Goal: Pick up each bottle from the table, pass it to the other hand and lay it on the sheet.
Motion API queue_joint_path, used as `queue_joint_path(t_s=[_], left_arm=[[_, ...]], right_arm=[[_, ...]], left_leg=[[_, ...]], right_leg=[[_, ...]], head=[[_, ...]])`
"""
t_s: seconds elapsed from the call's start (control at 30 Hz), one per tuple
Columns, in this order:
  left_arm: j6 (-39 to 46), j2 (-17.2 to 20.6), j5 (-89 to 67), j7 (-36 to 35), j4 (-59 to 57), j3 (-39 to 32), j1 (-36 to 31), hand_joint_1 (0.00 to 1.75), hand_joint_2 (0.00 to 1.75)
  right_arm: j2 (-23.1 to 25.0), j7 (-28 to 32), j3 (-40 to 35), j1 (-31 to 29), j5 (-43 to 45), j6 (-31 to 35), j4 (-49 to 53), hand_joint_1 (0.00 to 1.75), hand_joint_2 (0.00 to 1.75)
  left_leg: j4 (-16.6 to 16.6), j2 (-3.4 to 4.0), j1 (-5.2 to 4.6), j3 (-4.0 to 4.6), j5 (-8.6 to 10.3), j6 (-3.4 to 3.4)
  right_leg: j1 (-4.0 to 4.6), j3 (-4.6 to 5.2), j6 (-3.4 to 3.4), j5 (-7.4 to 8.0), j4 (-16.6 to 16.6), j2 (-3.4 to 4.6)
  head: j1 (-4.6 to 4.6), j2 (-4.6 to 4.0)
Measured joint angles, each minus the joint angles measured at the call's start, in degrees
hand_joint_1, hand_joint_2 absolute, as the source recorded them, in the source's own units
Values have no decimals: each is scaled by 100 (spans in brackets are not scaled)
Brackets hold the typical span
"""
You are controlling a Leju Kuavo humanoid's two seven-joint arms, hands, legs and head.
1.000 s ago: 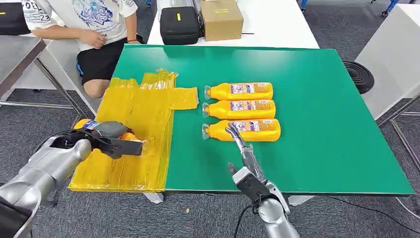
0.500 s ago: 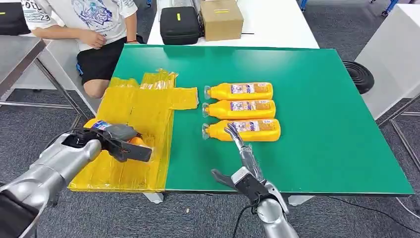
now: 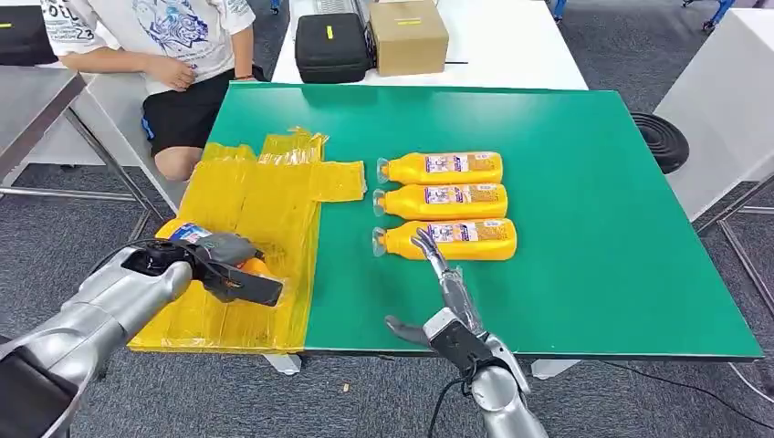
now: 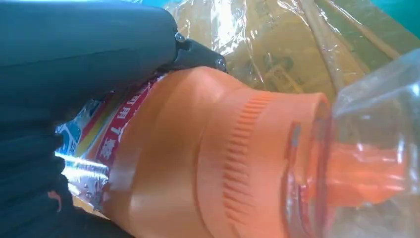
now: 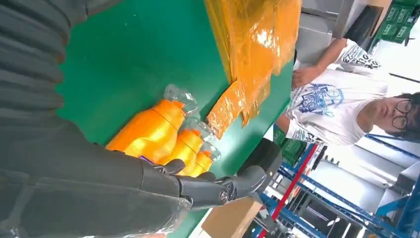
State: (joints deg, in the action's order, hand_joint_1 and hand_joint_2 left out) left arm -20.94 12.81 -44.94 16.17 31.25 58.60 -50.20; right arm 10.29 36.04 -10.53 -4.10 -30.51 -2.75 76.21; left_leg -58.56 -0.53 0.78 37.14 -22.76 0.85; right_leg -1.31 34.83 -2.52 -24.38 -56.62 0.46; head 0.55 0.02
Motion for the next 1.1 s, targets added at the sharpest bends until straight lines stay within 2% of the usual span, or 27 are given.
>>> queue_joint_path(t_s=[0.13, 0.17, 0.2, 0.23, 0.27, 1.1], left_arm=[[72, -98, 44, -28, -124, 35, -23, 175, 175], [74, -109, 50, -28, -151, 42, -29, 164, 175], [76, -126, 52, -28, -173, 48, -36, 119, 175], [78, -138, 55, -28, -195, 50, -42, 12, 175], [78, -151, 55, -28, -208, 57, -44, 0, 175], [-805, -183, 708, 332, -382, 96, -250, 0, 175]], right_arm=[[0, -2, 0, -63, 0, 2, -48, 0, 175], [0, -2, 0, -78, 0, 2, -59, 0, 175], [0, -2, 0, -92, 0, 2, -70, 0, 175], [0, -2, 0, -99, 2, 2, -79, 0, 175], [0, -2, 0, -105, 2, 4, -85, 0, 175], [24, 120, 0, -209, 131, 79, -411, 0, 175]], left_leg=[[0, -5, 0, -2, 1, 1], [0, -5, 0, -4, 1, 1], [0, -5, 0, -8, 1, 2], [0, -5, 0, -10, 1, 2], [0, -5, 0, -12, 1, 2], [0, -4, 0, -16, 2, 2]], right_leg=[[0, -5, 0, 0, 0, -9], [0, -7, 0, 0, 0, -9], [0, -10, 0, 0, 0, -9], [0, -13, 0, 0, 0, -9], [0, -15, 0, 0, 0, -9], [1, -19, 0, 0, 0, -8]], head=[[-2, 0], [0, 0], [-2, 0], [0, 0], [-2, 0], [0, 0]])
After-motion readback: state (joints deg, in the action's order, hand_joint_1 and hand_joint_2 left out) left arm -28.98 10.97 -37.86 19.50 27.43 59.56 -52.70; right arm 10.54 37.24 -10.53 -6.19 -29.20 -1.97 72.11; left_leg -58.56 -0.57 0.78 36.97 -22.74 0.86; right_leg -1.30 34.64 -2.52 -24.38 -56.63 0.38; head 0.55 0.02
